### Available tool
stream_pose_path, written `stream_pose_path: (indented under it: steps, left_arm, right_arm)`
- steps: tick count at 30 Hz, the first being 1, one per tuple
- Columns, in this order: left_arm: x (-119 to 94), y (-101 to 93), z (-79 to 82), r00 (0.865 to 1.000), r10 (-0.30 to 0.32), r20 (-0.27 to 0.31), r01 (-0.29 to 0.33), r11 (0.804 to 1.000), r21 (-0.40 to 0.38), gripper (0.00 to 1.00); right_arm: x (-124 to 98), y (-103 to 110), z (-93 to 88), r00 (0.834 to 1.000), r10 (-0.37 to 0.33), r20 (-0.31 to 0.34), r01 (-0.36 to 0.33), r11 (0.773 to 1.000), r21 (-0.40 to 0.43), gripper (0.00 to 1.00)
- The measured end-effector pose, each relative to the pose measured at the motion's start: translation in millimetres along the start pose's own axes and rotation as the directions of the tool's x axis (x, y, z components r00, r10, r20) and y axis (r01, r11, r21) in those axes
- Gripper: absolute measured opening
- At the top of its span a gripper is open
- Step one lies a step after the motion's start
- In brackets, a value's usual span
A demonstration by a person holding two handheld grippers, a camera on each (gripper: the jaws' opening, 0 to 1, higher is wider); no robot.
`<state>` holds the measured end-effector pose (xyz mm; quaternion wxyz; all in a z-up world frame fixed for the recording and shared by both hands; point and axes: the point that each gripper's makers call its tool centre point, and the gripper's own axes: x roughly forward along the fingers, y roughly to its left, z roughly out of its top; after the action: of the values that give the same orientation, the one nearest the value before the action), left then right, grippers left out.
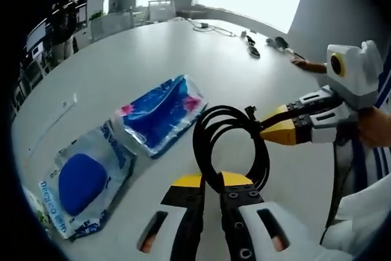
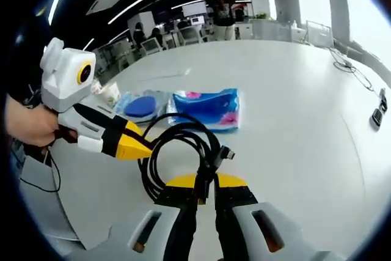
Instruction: Arrange the tabletop items into an orderly group along one side of the table until the central work area is clear of visible clutter.
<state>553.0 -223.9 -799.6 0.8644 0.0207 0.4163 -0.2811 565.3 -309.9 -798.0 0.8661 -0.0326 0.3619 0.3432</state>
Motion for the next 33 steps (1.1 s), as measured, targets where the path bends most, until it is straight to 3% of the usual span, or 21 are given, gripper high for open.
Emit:
stream_pose_path:
  steps: [15,33]
  left_arm:
    - [7.0,3.1,-7.9,0.999,0.02,-0.033,-0.021,0.999,-0.035,0.05]
    - [12.2,8.5,-12.7,0.998,0.044,-0.041,-0.047,0.997,-0.059,0.06]
  right_arm:
    - [14.6,-4.2,-8.8,0.998,0.027,-0.055,-0.027,1.0,-0.012,0.06]
    - [19.4,-4.3,-11.0,0.998,0.037,-0.058,-0.038,0.999,-0.007,0.07]
